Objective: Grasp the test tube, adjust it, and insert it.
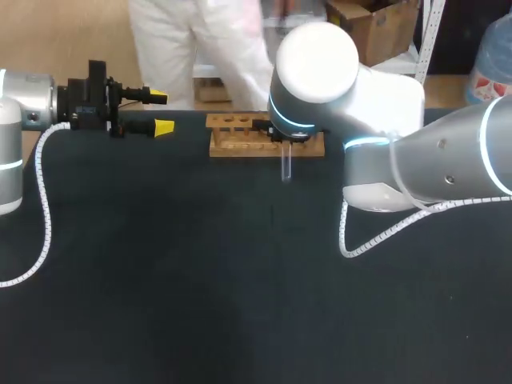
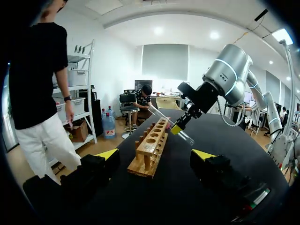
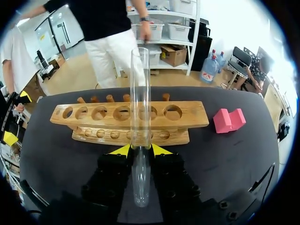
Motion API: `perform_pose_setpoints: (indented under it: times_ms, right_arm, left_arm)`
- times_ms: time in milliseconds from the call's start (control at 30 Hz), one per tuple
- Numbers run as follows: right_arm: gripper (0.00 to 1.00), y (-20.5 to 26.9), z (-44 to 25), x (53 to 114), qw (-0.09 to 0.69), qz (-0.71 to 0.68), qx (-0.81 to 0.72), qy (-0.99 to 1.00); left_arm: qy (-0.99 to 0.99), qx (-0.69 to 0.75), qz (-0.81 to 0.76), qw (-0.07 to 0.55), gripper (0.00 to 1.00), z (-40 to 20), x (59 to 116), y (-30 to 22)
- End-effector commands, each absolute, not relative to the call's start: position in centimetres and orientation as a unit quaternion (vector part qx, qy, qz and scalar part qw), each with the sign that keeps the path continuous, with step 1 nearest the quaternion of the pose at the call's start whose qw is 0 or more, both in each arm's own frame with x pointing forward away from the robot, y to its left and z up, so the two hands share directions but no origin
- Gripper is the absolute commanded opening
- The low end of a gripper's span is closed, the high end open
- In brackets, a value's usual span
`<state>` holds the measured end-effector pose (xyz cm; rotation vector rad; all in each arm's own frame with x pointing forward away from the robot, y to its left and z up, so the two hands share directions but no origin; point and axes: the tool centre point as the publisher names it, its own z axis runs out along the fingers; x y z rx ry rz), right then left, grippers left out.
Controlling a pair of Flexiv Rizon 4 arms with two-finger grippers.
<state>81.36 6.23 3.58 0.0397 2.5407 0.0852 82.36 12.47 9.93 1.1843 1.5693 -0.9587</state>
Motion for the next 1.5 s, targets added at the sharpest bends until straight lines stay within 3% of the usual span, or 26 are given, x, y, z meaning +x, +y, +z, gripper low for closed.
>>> perform_pose_setpoints:
  times_ms: [33, 533, 1500]
  right_arm:
    - [0.00, 6.2, 3.3, 81.6, 0.290, 0.031, 0.015, 0.956]
    - [0.00, 6.3, 3.0, 81.1, 0.282, 0.034, 0.017, 0.959]
    - [0.00, 6.4, 10.9, 76.6, 0.363, 0.016, 0.062, 0.929]
  left_arm:
    - [0.636, 0.481, -0.389, 0.461, 1.00, 9.8, 82.4, 12.5]
    - [0.636, 0.481, -0.389, 0.461, 1.00, 9.8, 82.4, 12.5]
    - [0.636, 0.481, -0.389, 0.461, 1.00, 9.8, 82.4, 12.5]
